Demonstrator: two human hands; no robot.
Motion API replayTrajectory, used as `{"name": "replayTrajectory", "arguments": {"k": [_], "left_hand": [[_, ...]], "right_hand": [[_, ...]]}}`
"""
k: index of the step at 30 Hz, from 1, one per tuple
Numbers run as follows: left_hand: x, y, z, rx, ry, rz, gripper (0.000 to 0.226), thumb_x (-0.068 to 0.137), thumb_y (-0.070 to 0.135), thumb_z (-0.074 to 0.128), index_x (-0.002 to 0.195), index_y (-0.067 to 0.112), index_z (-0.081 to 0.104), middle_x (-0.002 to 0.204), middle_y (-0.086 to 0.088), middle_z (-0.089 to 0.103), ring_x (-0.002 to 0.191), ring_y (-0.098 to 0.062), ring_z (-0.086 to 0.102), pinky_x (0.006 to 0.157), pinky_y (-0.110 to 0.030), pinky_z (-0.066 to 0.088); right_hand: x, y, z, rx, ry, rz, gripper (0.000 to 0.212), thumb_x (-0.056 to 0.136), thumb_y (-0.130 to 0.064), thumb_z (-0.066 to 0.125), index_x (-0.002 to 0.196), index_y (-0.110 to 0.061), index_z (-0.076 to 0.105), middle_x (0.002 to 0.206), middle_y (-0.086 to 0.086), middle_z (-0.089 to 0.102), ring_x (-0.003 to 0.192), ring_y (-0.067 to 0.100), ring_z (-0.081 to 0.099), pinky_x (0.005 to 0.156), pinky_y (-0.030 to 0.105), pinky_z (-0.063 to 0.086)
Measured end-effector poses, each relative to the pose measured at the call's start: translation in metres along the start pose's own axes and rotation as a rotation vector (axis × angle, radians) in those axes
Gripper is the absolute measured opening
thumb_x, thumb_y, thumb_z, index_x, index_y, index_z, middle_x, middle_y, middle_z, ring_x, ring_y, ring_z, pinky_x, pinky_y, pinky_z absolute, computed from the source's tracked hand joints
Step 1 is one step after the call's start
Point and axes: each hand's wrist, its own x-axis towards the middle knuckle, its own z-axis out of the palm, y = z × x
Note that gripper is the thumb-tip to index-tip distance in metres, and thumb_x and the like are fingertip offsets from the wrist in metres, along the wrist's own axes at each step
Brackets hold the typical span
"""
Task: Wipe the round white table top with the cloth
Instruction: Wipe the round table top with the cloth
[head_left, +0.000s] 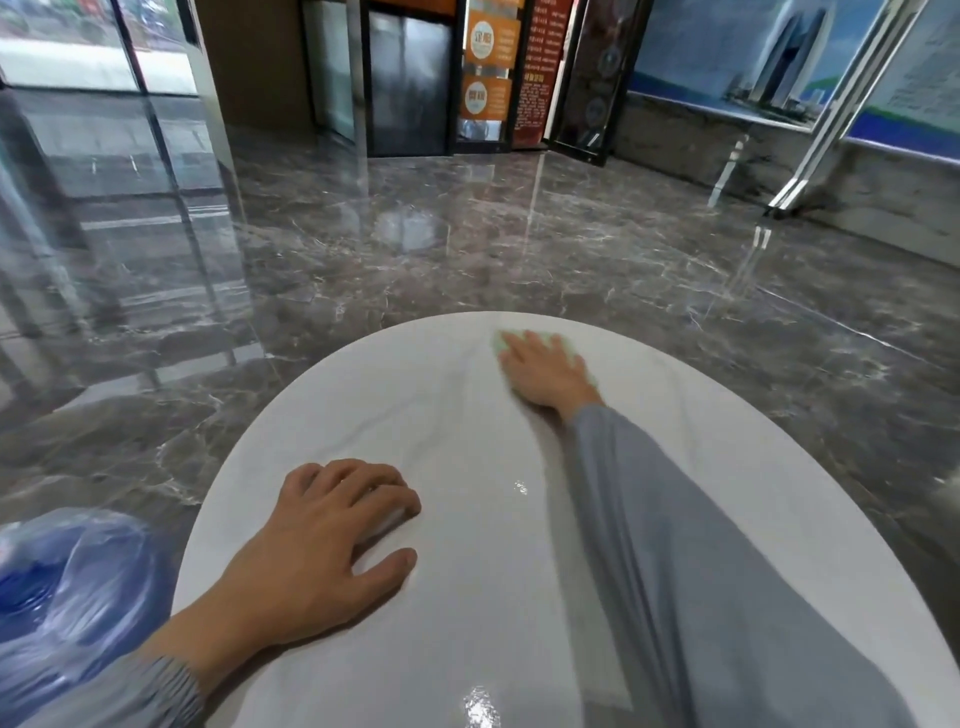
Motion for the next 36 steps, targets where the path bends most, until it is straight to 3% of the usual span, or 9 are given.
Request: {"name": "replayTrajectory", "arguments": {"k": [5, 10, 14, 20, 23, 25, 29, 33, 36], "left_hand": [[0.000, 0.001, 0.000, 0.006, 0.019, 0.005, 0.035, 0.092, 0.069, 0.052, 0.123, 0.053, 0.054, 0.132, 0.034, 0.045, 0.130, 0.003, 0.039, 0.111, -0.035, 0.022], [0.003, 0.002, 0.001, -0.006, 0.020, -0.004, 0.034, 0.091, 0.069, 0.054, 0.121, 0.052, 0.054, 0.129, 0.034, 0.045, 0.129, 0.000, 0.042, 0.111, -0.037, 0.025], [0.002, 0.005, 0.000, -0.022, 0.006, -0.017, 0.039, 0.091, 0.070, 0.052, 0.125, 0.051, 0.053, 0.129, 0.032, 0.044, 0.131, 0.004, 0.036, 0.114, -0.031, 0.017], [0.002, 0.005, -0.002, -0.046, 0.020, -0.036, 0.041, 0.090, 0.068, 0.055, 0.126, 0.049, 0.054, 0.129, 0.028, 0.045, 0.132, 0.001, 0.038, 0.115, -0.035, 0.021], [0.000, 0.005, -0.001, -0.027, 0.010, -0.036, 0.041, 0.091, 0.068, 0.055, 0.126, 0.049, 0.054, 0.129, 0.028, 0.046, 0.129, -0.001, 0.041, 0.112, -0.035, 0.023], [0.001, 0.005, -0.002, -0.019, -0.005, -0.043, 0.041, 0.091, 0.069, 0.053, 0.128, 0.051, 0.052, 0.131, 0.028, 0.044, 0.130, 0.000, 0.039, 0.112, -0.033, 0.021], [0.003, 0.008, -0.003, -0.002, -0.007, -0.043, 0.041, 0.090, 0.069, 0.054, 0.128, 0.052, 0.052, 0.131, 0.031, 0.043, 0.132, 0.002, 0.037, 0.114, -0.032, 0.019], [0.002, 0.007, -0.003, 0.002, -0.002, -0.057, 0.041, 0.090, 0.069, 0.056, 0.128, 0.054, 0.052, 0.133, 0.032, 0.042, 0.134, 0.004, 0.035, 0.116, -0.031, 0.018], [0.002, 0.005, -0.002, 0.013, -0.001, -0.055, 0.040, 0.089, 0.068, 0.057, 0.126, 0.054, 0.052, 0.132, 0.033, 0.043, 0.133, 0.004, 0.035, 0.115, -0.031, 0.019]], "right_hand": [[-0.020, 0.164, -0.039, 0.010, 0.073, 0.340, 0.061, 0.099, -0.061, 0.011, 0.159, -0.051, 0.012, 0.172, -0.016, 0.003, 0.159, 0.031, -0.003, 0.123, 0.062, 0.000], [-0.015, 0.186, -0.050, -0.015, 0.066, 0.455, 0.061, 0.101, -0.053, 0.010, 0.162, -0.047, 0.007, 0.173, -0.013, 0.000, 0.159, 0.034, -0.004, 0.122, 0.064, -0.003], [0.022, 0.122, -0.043, -0.011, 0.032, 0.324, 0.059, 0.103, -0.052, 0.010, 0.162, -0.047, 0.004, 0.173, -0.014, -0.005, 0.158, 0.033, -0.010, 0.122, 0.065, -0.007], [0.062, -0.070, 0.009, -0.091, -0.071, -0.158, 0.056, 0.105, -0.051, 0.011, 0.161, -0.049, 0.010, 0.173, -0.015, 0.000, 0.159, 0.031, -0.007, 0.122, 0.063, -0.005], [0.045, -0.154, 0.039, -0.122, -0.172, -0.411, 0.054, 0.106, -0.056, 0.011, 0.158, -0.048, 0.022, 0.172, -0.014, 0.010, 0.159, 0.030, -0.004, 0.120, 0.065, -0.007], [0.040, -0.174, 0.047, -0.129, -0.211, -0.462, 0.056, 0.103, -0.060, 0.014, 0.153, -0.047, 0.037, 0.169, -0.008, 0.023, 0.158, 0.030, 0.007, 0.120, 0.065, -0.002], [0.062, -0.140, 0.029, -0.050, -0.084, -0.299, 0.058, 0.100, -0.057, 0.017, 0.146, -0.043, 0.050, 0.159, 0.000, 0.044, 0.148, 0.030, 0.034, 0.119, 0.059, 0.019], [0.092, -0.039, -0.007, 0.009, 0.045, -0.010, 0.064, 0.099, -0.059, 0.013, 0.156, -0.038, 0.035, 0.168, -0.001, 0.029, 0.154, 0.031, 0.023, 0.122, 0.058, 0.013], [0.093, 0.041, -0.028, 0.000, 0.101, 0.175, 0.070, 0.097, -0.062, 0.011, 0.157, -0.034, 0.034, 0.168, 0.003, 0.029, 0.154, 0.033, 0.024, 0.123, 0.057, 0.013]]}}
